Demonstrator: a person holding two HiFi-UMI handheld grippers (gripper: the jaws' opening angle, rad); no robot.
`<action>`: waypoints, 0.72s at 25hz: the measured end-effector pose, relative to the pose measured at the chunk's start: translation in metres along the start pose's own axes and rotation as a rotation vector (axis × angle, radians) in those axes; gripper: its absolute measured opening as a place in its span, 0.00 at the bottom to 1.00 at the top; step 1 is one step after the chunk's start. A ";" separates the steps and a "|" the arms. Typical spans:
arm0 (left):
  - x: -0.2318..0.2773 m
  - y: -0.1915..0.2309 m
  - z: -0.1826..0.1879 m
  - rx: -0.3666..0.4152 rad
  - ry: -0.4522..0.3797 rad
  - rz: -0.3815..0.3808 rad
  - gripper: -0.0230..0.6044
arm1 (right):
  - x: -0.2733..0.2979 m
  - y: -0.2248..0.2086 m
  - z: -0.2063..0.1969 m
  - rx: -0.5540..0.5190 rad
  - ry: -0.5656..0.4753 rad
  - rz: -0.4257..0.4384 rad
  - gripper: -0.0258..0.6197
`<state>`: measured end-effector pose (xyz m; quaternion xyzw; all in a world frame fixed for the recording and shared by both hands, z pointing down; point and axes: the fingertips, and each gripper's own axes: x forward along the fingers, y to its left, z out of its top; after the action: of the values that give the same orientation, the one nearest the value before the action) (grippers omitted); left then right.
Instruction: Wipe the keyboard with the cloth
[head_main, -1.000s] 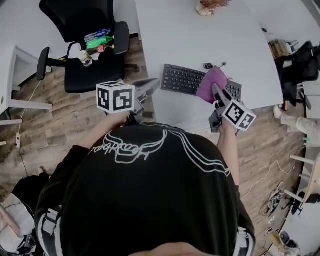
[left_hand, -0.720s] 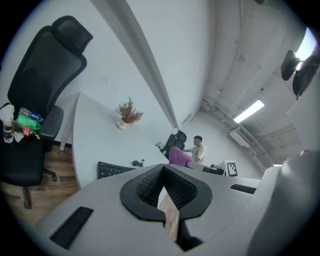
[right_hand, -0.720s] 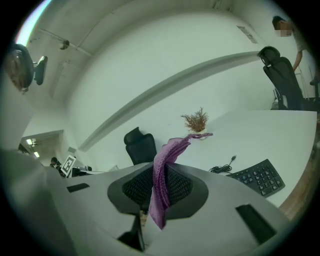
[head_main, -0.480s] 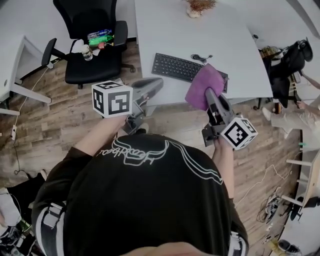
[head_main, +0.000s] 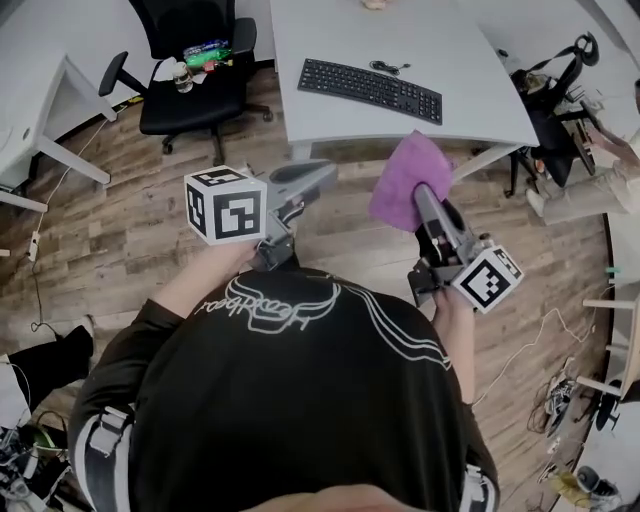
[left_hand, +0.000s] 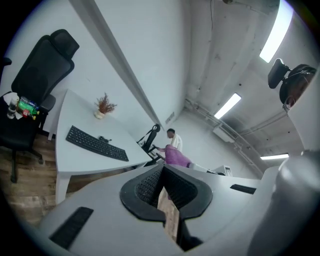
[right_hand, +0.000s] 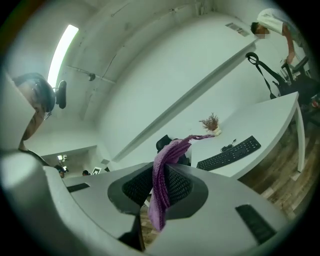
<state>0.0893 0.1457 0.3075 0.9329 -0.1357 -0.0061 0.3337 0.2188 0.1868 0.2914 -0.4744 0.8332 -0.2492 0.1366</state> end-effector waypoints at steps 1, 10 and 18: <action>-0.001 -0.011 -0.007 0.002 0.000 -0.002 0.05 | -0.012 0.005 -0.003 0.004 -0.002 0.000 0.12; -0.011 -0.084 -0.052 0.049 0.025 -0.019 0.05 | -0.086 0.043 -0.021 -0.003 -0.022 0.004 0.12; -0.015 -0.103 -0.057 0.076 0.033 -0.018 0.05 | -0.100 0.054 -0.025 0.004 -0.018 0.009 0.12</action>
<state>0.1059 0.2607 0.2862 0.9460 -0.1219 0.0115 0.3000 0.2191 0.3027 0.2822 -0.4724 0.8336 -0.2460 0.1462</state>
